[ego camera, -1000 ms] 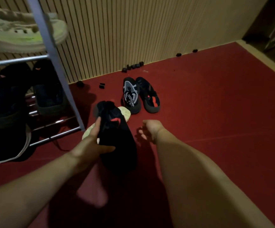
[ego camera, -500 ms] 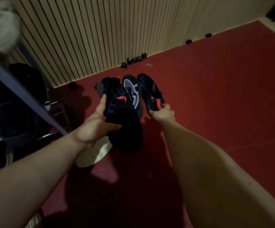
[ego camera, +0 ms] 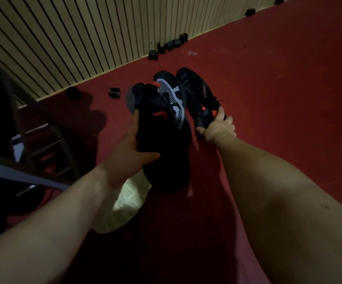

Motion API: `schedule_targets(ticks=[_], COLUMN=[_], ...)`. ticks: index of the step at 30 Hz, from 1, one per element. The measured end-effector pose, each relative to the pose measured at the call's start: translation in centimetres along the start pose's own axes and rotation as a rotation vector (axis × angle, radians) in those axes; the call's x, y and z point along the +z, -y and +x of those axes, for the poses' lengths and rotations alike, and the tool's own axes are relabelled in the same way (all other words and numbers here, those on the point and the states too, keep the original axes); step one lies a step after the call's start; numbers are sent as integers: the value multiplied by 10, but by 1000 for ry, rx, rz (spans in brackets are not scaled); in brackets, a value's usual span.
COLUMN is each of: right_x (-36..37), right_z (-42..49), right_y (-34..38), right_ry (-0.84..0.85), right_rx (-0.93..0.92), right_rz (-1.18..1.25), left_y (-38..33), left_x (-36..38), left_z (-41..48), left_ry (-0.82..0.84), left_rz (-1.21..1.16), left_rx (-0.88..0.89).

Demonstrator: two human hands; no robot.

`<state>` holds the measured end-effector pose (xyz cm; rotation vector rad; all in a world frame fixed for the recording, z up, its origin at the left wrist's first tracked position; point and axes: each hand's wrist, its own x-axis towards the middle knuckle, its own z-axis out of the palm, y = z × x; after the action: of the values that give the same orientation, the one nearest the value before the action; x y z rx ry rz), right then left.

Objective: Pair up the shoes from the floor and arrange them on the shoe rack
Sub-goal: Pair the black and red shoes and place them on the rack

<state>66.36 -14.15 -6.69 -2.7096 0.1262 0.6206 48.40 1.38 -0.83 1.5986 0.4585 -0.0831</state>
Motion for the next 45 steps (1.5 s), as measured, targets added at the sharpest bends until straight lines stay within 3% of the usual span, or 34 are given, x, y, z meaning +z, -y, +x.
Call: schedule_targets(ticks=[6, 13, 20, 24, 27, 30, 35, 40, 45], right_x=[-9, -50, -109, -112, -94, -72, -50, -49, -61], right_z=[-6, -45, -112, -141, -154, -161, -151, -127, -93], right_y=[-25, -144, -282, -323, -326, -308, -268, -238, -206], right_ry=[-27, 57, 217, 157, 22, 31, 27, -120, 42], right_rx=[-76, -9, 15, -19, -18, -73, -93, -99, -70], right_rz=[38, 23, -99, -289, -388, -384, -331, -379, -458], left_y=[-3, -6, -22, -36, -39, -38, -36, -30, -22], left_x=[7, 39, 100, 126, 144, 158, 167, 160, 145], left_z=[4, -11, -32, -39, -41, -40, -38, -34, -13], left_ry=[-20, 57, 290, 514, 588, 618, 513, 433, 379], left_rz=[-21, 32, 171, 202, 208, 169, 123, 133, 140], left_rx=[7, 25, 90, 89, 71, 29, 4, 31, 42])
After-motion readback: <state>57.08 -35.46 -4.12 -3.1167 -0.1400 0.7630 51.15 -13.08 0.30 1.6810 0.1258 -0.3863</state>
